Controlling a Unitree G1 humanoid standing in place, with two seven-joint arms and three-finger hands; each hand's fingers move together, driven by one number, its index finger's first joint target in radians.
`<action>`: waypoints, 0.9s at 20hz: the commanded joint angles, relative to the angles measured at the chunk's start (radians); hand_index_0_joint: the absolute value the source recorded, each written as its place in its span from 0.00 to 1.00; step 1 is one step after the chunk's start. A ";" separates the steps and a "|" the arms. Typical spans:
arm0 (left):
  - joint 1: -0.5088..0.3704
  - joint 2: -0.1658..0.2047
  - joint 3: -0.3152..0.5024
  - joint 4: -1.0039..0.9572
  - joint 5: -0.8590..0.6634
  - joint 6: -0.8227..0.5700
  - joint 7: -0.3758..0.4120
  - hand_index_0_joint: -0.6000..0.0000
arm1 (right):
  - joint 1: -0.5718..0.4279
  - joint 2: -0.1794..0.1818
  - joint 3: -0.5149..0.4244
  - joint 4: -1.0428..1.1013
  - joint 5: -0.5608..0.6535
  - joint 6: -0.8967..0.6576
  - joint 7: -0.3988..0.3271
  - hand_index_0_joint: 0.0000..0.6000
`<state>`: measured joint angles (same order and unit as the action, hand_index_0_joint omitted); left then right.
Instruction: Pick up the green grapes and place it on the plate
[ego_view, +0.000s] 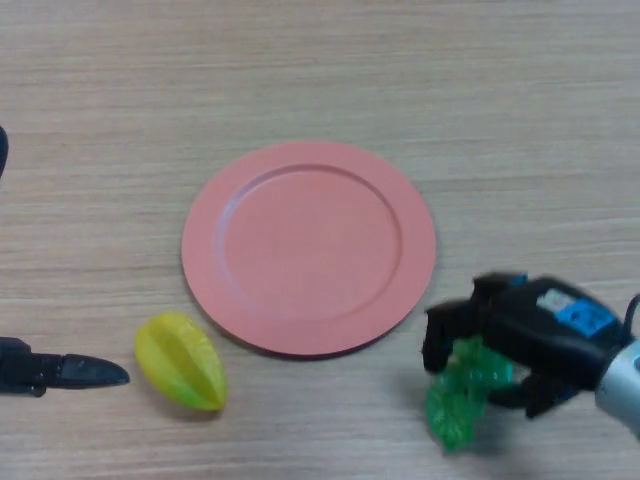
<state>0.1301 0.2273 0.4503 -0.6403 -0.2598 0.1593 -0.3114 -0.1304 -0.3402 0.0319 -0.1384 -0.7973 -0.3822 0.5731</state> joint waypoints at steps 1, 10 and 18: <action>-0.015 0.027 0.045 -0.063 -0.021 -0.143 -0.008 1.00 | -0.131 0.020 -0.024 -0.133 0.085 0.031 -0.031 1.00; 0.012 0.009 0.079 -0.089 -0.086 -0.135 -0.031 1.00 | -0.562 0.148 0.208 0.030 0.086 0.230 -0.043 1.00; 0.038 -0.011 0.083 -0.090 -0.095 -0.145 -0.045 1.00 | -0.679 0.150 0.279 0.068 0.149 0.412 -0.237 0.00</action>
<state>0.1832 0.1899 0.4829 -0.6722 -0.3059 0.1592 -0.3276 -0.7277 -0.1912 0.3867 -0.0148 -0.6999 0.0708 0.4183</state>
